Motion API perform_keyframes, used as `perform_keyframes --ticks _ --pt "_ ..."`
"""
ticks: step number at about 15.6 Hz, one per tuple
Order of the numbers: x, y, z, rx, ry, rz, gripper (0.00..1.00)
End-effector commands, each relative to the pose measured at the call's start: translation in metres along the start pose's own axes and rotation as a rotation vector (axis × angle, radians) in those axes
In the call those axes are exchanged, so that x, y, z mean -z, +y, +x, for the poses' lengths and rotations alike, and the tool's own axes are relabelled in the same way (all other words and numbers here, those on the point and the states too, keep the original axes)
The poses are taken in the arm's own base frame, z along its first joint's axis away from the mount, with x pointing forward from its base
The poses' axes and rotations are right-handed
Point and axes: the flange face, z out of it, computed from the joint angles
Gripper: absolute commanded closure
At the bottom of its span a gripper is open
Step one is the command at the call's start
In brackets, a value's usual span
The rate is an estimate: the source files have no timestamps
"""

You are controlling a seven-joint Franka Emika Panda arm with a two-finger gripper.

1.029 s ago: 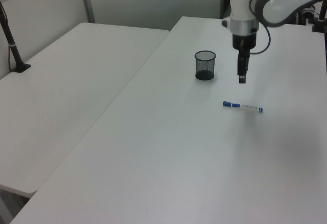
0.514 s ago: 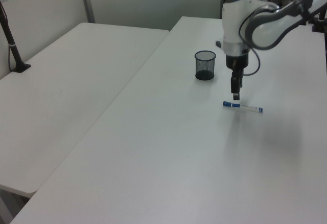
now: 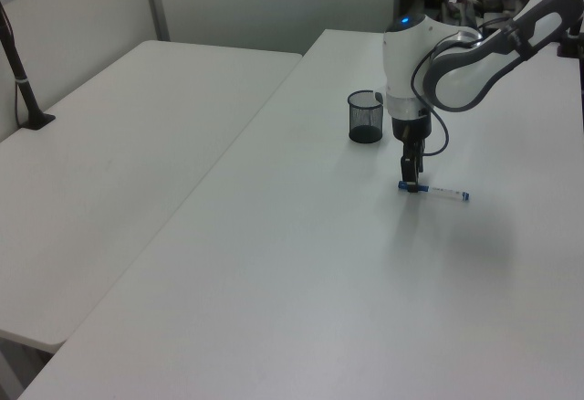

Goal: Insert the marker
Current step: 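Close the gripper on the marker near its capped end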

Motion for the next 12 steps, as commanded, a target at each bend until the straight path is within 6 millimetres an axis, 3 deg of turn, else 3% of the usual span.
perform_keyframes --ticks 1,4,10,12 --pt "-0.003 -0.014 0.015 -0.024 0.024 -0.019 0.40" --pt "0.000 -0.018 0.021 -0.039 0.033 -0.018 0.52" --pt "0.005 -0.026 0.022 -0.029 0.040 -0.016 0.88" --pt "0.005 -0.028 0.022 -0.026 0.039 -0.016 0.89"
